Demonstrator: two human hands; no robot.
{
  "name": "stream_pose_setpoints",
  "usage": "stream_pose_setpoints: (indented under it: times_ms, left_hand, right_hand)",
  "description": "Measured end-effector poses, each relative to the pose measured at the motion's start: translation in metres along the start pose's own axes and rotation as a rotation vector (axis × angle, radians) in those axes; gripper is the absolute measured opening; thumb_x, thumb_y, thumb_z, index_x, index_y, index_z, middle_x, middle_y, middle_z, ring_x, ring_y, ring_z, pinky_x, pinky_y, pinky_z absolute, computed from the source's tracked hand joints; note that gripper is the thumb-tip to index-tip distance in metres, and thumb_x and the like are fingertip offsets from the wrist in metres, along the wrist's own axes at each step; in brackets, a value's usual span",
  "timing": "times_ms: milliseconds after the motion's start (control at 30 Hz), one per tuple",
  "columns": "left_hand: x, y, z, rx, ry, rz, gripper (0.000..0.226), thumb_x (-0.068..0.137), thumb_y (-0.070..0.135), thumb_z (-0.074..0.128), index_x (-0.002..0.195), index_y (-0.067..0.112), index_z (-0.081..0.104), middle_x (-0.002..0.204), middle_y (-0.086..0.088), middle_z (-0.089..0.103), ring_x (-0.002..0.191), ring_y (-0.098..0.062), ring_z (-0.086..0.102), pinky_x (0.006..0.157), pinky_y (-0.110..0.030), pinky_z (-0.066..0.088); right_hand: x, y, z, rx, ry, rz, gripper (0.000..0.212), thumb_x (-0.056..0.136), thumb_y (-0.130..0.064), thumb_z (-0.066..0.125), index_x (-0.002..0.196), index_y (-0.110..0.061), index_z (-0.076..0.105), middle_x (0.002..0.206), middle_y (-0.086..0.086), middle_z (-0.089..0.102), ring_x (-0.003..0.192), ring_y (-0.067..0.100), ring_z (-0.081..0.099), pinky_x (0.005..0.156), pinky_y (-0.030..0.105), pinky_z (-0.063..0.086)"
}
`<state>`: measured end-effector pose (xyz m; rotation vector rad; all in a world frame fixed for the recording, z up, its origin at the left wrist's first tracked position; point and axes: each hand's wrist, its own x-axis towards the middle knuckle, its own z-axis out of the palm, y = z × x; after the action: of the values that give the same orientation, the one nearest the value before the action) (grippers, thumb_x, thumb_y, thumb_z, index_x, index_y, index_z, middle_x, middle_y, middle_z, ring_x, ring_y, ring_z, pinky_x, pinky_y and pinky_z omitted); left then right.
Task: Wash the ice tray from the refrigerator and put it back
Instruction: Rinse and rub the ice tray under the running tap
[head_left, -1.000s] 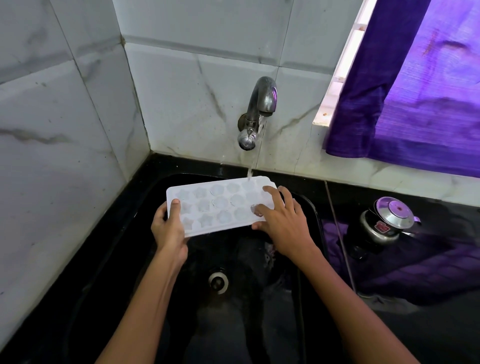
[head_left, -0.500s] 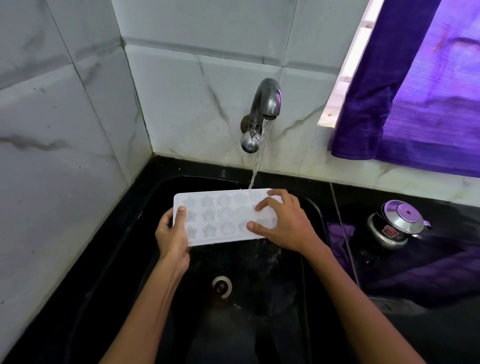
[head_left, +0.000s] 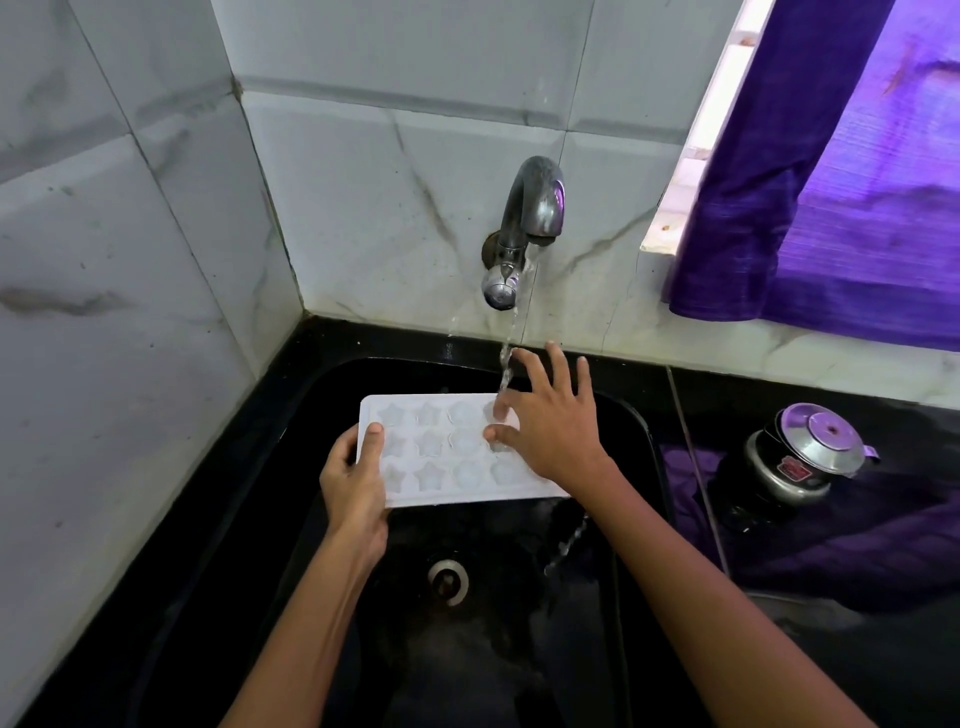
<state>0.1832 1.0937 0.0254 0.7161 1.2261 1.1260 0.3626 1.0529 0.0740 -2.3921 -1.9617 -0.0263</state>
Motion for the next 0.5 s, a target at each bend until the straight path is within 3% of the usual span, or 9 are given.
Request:
stream_pose_setpoints:
  times_ms: [133, 333, 500]
  left_hand:
    - [0.003, 0.001, 0.000, -0.010, -0.001, -0.004, 0.033, 0.092, 0.027, 0.059, 0.121, 0.013, 0.057, 0.103, -0.006, 0.067, 0.082, -0.017, 0.066, 0.059, -0.029, 0.052]
    - [0.003, 0.001, 0.001, -0.017, -0.038, -0.013, 0.032, 0.092, 0.028, 0.058, 0.122, 0.016, 0.057, 0.103, -0.005, 0.068, 0.087, -0.020, 0.067, 0.063, -0.033, 0.054]
    - [0.003, 0.002, 0.000, -0.023, -0.051, -0.029, 0.032, 0.091, 0.028, 0.059, 0.121, 0.017, 0.057, 0.105, -0.007, 0.068, 0.090, -0.023, 0.067, 0.066, -0.035, 0.054]
  right_hand:
    - [0.000, -0.001, 0.000, -0.003, -0.007, -0.043, 0.031, 0.093, -0.052, 0.045, 0.116, -0.040, 0.062, 0.160, -0.001, 0.001, 0.145, 0.031, -0.013, 0.115, 0.053, -0.008]
    - [0.001, 0.004, -0.012, 0.080, 0.112, 0.019, 0.028, 0.077, -0.060, 0.062, 0.091, -0.038, 0.073, 0.157, -0.008, 0.011, 0.145, 0.030, -0.007, 0.116, 0.052, -0.006]
    - [-0.002, 0.005, -0.012, 0.144, -0.063, -0.023, 0.029, 0.091, -0.048, 0.052, 0.115, -0.038, 0.065, 0.159, -0.004, -0.008, 0.142, 0.034, -0.022, 0.111, 0.054, -0.016]
